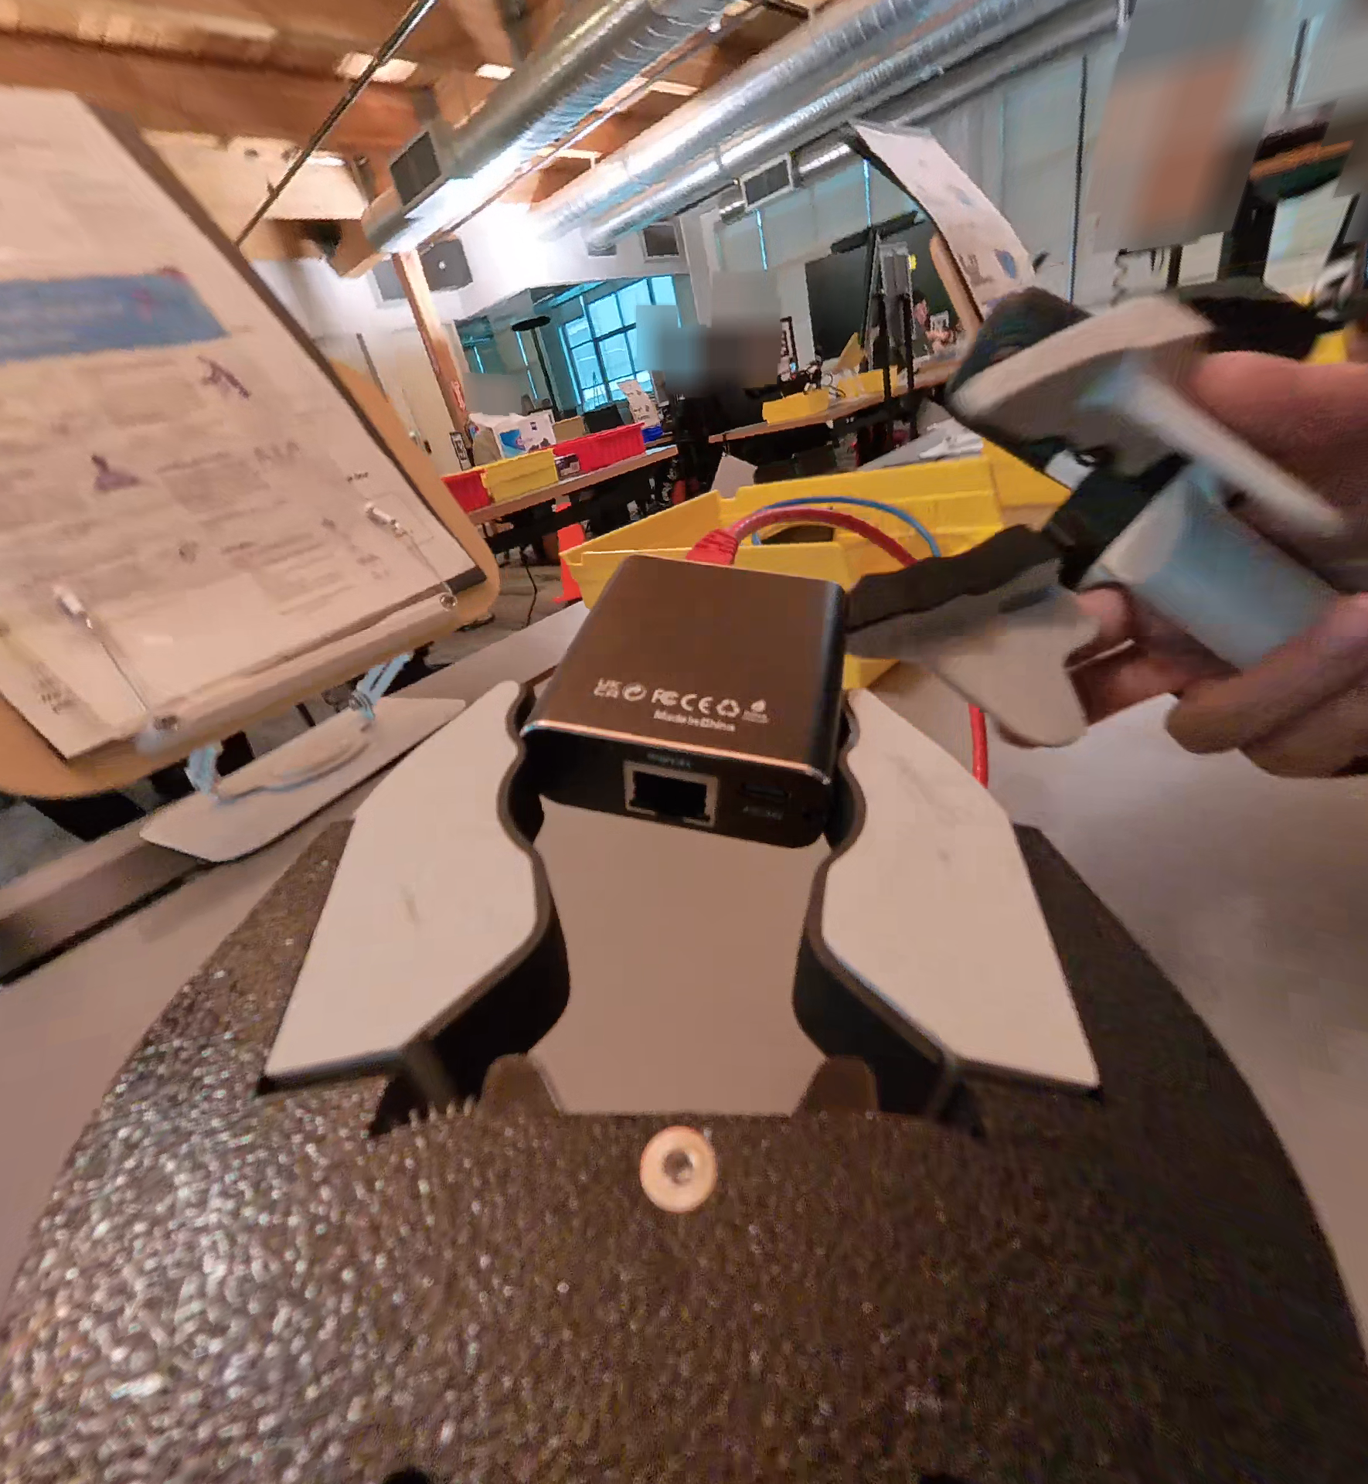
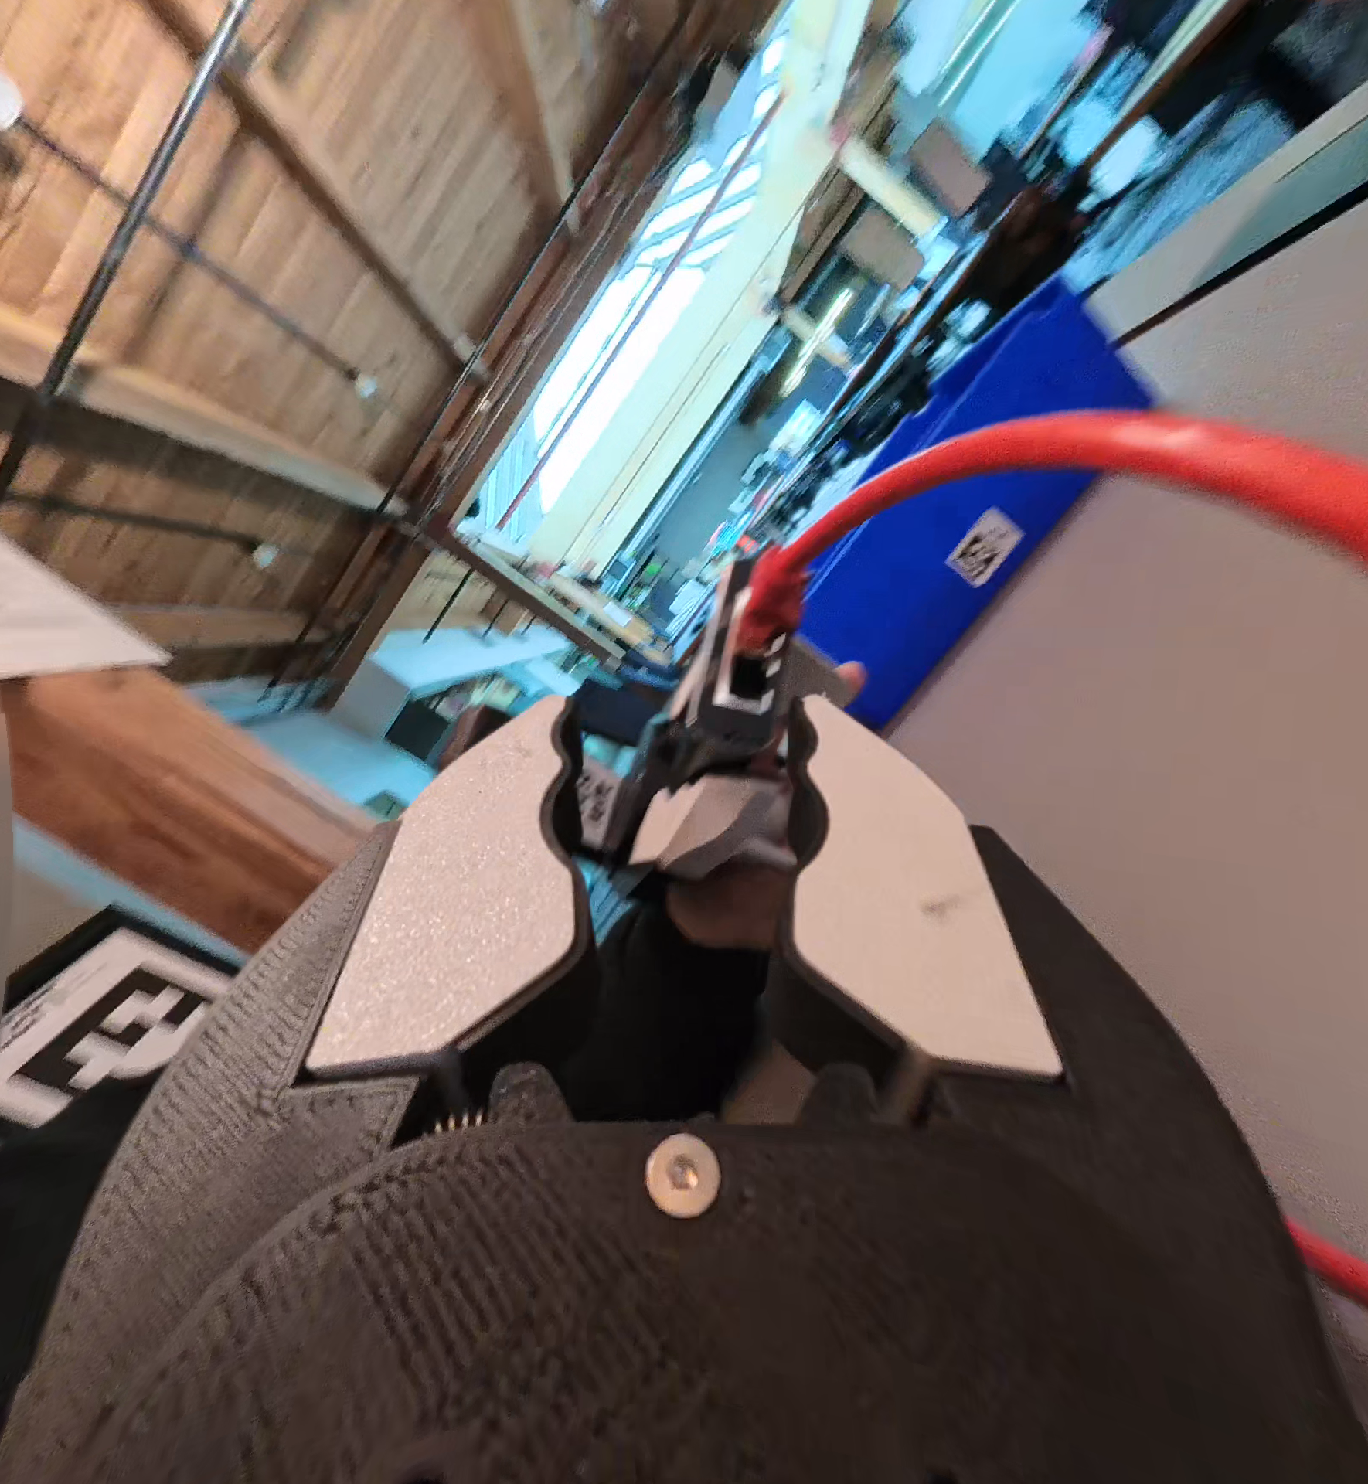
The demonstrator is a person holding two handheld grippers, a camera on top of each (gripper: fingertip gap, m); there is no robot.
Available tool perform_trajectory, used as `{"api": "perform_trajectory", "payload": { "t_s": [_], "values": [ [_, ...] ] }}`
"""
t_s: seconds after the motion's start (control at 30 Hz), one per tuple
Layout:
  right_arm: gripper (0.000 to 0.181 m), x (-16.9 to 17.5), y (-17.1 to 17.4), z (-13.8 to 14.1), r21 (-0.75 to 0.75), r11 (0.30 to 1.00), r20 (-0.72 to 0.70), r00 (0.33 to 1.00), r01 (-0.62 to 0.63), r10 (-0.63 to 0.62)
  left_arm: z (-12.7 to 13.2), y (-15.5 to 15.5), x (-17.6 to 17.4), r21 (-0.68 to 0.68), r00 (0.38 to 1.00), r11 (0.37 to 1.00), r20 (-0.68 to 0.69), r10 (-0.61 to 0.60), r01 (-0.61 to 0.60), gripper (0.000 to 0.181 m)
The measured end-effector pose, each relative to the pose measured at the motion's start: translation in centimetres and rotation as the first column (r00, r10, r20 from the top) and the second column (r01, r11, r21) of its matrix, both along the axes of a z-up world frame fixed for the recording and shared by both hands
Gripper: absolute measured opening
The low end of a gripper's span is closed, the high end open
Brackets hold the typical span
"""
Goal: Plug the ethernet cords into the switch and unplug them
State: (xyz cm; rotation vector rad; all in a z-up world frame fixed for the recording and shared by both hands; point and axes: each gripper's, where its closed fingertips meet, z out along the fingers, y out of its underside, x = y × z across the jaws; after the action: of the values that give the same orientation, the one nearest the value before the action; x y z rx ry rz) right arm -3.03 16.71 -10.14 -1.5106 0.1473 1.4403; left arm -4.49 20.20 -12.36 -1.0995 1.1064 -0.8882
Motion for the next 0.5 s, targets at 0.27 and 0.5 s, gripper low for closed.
{"api": "perform_trajectory", "payload": {
  "t_s": [0.27,0.5],
  "values": [
    [0.027,1.6,2.4,-1.2,0.009,0.992,-0.131,0.984,0.125,-0.123,-0.8,-0.7,0.8,0.057,1.0,0.998,-0.021,0.022,-0.021,0.068],
    [0.013,0.8,2.8,-1.5,0.005,0.989,-0.17,0.975,0.15,-0.147,-1.1,-0.7,1.0,0.047,0.998,0.998,-0.038,0.048,-0.046,0.068]
  ]
}}
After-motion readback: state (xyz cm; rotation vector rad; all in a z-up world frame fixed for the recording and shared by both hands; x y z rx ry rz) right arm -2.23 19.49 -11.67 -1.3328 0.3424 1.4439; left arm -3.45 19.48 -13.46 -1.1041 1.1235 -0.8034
